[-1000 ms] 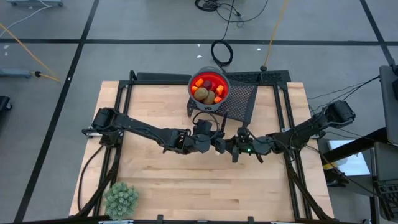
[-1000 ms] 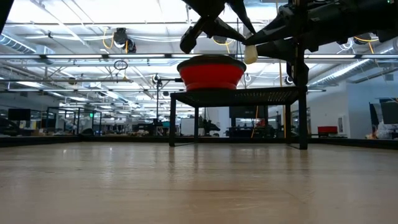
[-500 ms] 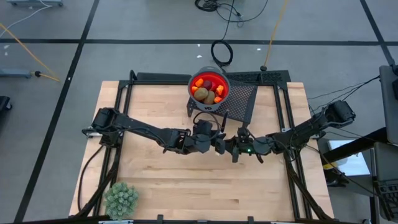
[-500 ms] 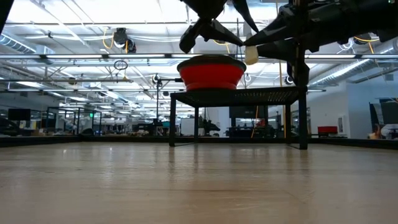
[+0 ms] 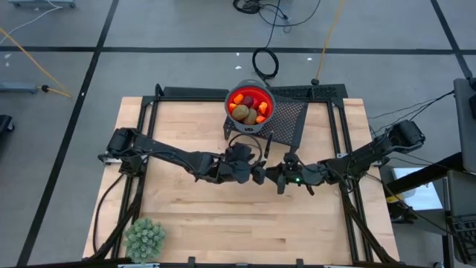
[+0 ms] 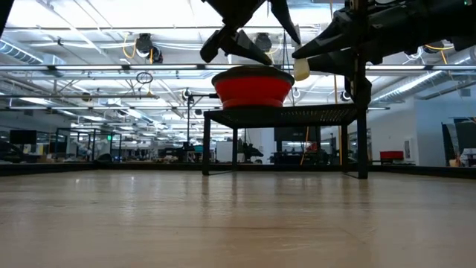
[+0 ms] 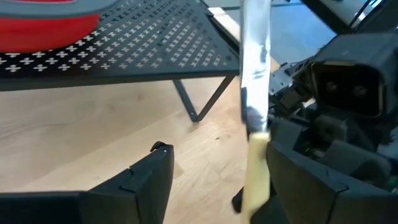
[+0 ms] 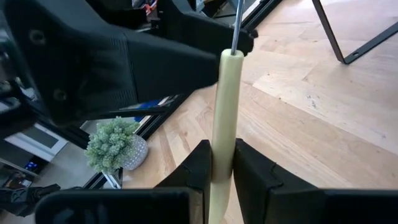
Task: Pick & Place Fruit
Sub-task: Put the knife on the shelf to the right of the strainer bowl
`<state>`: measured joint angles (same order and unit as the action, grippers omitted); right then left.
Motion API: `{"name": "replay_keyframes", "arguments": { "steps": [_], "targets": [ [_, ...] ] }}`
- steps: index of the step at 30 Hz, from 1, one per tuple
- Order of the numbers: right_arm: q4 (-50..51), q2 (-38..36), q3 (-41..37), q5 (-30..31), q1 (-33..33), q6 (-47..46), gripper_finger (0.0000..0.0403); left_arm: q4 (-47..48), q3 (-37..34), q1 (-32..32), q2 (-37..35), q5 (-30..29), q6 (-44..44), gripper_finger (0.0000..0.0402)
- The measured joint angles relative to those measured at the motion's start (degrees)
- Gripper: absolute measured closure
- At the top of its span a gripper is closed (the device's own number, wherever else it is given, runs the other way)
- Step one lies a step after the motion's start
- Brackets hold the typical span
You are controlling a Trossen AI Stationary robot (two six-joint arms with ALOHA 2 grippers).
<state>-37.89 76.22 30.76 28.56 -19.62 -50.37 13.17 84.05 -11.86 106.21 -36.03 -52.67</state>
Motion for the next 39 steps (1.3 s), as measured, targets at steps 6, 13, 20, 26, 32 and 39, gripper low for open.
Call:
{"name": "replay_keyframes", "arguments": {
  "steps": [6,13,20,26,32,39],
  "targets": [
    [2.4,-3.0,0.0,0.7,-0.4,0.0,0.0365,4.5,0.0,0.0,-1.0,0.1,-0.2,0.0131],
    [11.3,-9.8,0.0,4.1,-2.1,-0.9,0.0365,7.0,0.0,0.0,-3.1,0.0,-0.5,0.013],
    [17.1,-18.3,-2.3,4.8,-1.8,-3.9,0.0365,9.4,0.0,-0.5,-3.3,0.5,-3.0,0.013],
    [16.8,-27.4,-7.7,4.9,0.4,-8.2,0.0366,11.5,0.0,-2.2,-3.3,0.5,-4.1,0.013],
    [17.3,-35.5,-9.8,0.5,5.4,-9.8,0.0366,10.8,0.0,-3.6,-3.3,0.3,-2.1,0.013],
    [19.5,-39.2,-10.4,-16.9,19.8,-14.9,0.0366,11.4,0.0,-4.8,-3.3,0.1,-1.0,0.013]
  ]
}}
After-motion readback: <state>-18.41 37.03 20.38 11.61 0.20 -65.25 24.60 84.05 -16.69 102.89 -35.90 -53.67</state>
